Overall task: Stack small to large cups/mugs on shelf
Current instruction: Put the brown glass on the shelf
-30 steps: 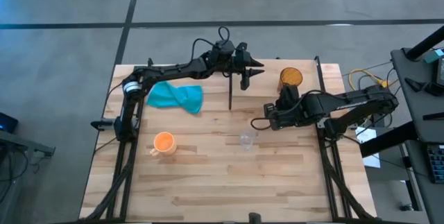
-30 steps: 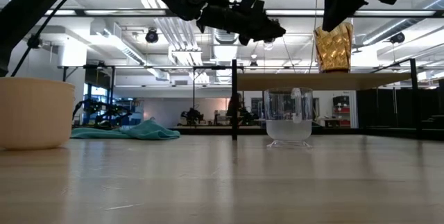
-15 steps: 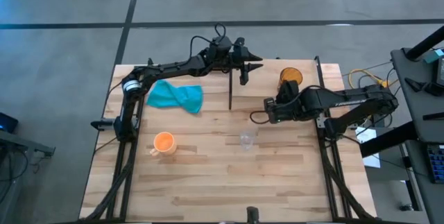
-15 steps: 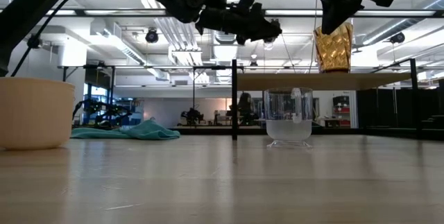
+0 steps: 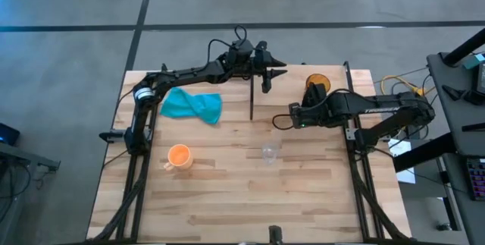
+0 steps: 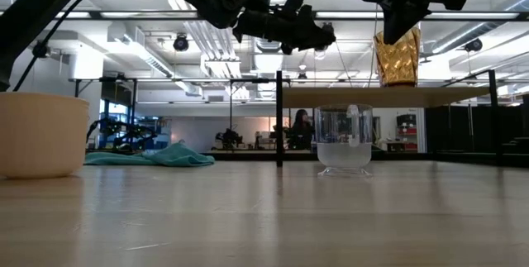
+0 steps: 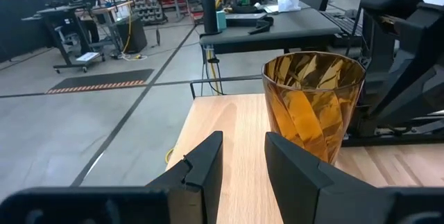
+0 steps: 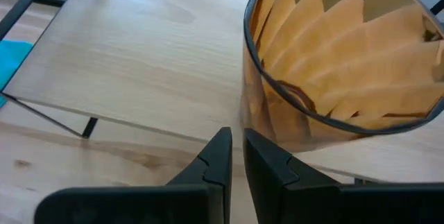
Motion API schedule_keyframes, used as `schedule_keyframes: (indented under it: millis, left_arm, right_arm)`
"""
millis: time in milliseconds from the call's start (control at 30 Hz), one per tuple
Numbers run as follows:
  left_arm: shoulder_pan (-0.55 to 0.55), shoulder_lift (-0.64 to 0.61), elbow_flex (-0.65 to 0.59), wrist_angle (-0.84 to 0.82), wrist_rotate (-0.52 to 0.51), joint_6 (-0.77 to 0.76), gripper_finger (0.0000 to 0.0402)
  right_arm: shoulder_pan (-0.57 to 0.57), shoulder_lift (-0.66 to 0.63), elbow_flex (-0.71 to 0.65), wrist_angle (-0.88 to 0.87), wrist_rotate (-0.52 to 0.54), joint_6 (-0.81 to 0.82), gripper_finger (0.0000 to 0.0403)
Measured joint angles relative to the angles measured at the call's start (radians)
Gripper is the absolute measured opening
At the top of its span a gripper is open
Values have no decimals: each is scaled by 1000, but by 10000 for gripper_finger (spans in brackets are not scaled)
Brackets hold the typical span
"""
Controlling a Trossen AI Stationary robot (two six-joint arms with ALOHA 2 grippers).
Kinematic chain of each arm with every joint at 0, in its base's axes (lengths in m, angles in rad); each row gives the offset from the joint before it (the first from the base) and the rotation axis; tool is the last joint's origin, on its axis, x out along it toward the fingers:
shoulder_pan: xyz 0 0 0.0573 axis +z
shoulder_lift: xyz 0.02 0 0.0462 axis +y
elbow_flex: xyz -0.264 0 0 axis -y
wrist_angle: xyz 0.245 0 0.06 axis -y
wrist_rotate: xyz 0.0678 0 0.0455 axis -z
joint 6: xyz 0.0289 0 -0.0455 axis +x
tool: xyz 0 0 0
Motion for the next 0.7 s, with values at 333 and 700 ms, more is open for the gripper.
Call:
schedule_keyframes:
  millis: [333,700]
  left_arm:
    - [3,0,-1,0,0,0,95]
    - [4,0,-1,-1,1,-1,95]
  right_arm:
    - [-19,0,0,-31,0,-3,31]
    - [-29,0,0,-72,4,0,31]
